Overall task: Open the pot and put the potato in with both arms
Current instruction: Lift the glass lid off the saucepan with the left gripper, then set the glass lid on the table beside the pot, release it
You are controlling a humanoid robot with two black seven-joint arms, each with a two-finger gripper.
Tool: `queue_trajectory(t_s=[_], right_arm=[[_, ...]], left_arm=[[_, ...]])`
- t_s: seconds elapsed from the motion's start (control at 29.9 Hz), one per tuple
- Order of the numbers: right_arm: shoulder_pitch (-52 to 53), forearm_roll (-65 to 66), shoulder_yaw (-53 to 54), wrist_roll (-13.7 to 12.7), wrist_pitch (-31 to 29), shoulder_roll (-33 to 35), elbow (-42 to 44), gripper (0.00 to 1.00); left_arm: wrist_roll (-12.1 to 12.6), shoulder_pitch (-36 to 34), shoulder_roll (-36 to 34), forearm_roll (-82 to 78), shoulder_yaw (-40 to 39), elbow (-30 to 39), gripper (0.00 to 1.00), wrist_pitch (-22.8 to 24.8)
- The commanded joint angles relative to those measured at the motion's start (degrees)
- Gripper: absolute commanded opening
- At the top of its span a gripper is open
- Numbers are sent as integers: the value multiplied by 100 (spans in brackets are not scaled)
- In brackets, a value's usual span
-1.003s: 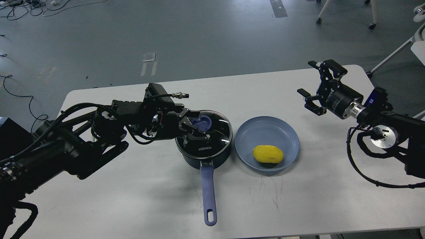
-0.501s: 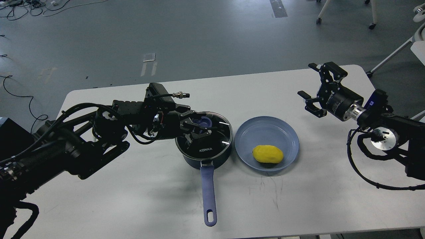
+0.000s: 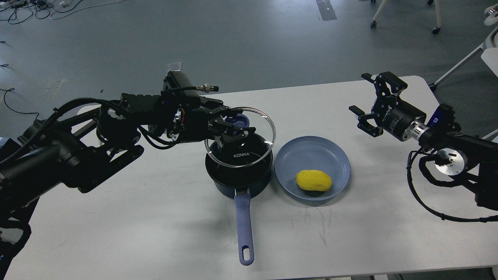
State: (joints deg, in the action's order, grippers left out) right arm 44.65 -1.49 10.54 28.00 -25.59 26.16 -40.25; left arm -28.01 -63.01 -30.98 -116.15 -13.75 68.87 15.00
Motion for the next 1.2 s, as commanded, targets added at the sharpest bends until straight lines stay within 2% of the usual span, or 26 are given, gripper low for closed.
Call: queue_trajectory(t_s=[0.0,0.2,0.27,0.3,0.43,0.7,1.17], right_arm=[[-1,0,1,0,1,3,-1,99],[8,0,1,0,1,-14,8,99],[8,0,-8,0,1,-23,8,99],[8,0,-8,0,1,-23,8,99],[-18,0,-8,0,1,-32,17,99],[-36,123,1,0,1,-23,17,99],[-88,123,1,0,10,-23,17,99]], left_arm=[[1,-53,-443,22,13,83,55,-5],[1,157,-1383,39,65,109,55,-189],[1,481,-1769,101,188,74,55,-540],[1,483,-1771,101,188,74,55,-542],[1,1149,-2087,364,241,-119,56,-1085],[1,1950,-2044,443,171,-514,57,-1516],[1,2232,-1411,435,162,-1367,58,-1666]])
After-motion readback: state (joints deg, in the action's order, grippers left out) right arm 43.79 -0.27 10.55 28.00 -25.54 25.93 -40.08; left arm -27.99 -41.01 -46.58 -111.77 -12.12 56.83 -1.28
